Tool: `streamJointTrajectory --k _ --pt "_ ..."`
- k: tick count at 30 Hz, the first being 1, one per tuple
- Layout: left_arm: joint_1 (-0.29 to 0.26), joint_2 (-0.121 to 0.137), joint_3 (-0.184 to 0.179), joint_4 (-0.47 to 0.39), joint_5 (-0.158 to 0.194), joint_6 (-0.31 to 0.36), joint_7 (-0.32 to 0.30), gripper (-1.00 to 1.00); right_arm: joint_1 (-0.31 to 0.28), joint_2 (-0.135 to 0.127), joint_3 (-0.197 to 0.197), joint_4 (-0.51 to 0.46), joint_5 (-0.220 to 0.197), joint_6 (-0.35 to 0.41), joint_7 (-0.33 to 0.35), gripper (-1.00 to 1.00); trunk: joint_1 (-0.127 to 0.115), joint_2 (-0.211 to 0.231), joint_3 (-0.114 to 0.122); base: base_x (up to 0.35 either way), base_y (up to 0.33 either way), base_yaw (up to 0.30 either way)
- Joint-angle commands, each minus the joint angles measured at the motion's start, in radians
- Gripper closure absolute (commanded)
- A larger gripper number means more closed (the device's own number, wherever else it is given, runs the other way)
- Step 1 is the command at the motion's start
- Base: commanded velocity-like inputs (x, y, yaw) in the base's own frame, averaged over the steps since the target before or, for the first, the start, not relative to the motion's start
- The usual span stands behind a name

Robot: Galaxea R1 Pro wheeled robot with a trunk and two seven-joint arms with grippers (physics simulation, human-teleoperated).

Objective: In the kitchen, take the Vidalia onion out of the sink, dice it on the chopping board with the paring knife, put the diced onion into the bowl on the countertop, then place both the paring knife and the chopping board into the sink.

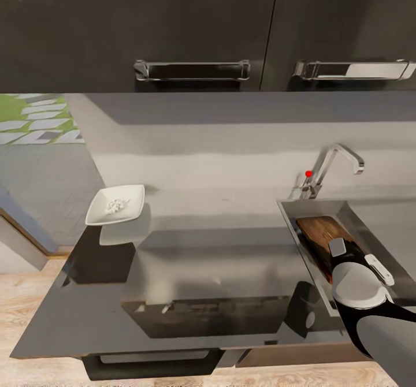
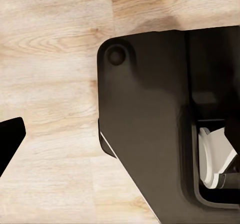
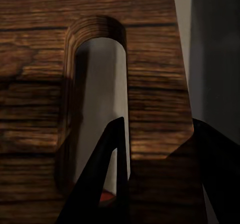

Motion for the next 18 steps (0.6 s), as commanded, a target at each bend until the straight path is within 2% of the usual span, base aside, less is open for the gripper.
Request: streamJointTrajectory --k 1,18 --pt "0.0 0.001 -0.009 -0.001 0.01 -0.002 0.004 -1.0 -0.002 0.0 -0.004 -0.001 0.011 0.009 0.0 1.0 0.001 -0.002 -0.003 0.0 0.0 0.0" --pt "0.0 0.001 -0.009 0.0 0.01 -0.002 0.004 -1.0 -0.002 0.0 -0.004 -0.001 0.01 0.009 0.003 1.0 0.001 -0.002 -0.023 0.0 0.0 0.0"
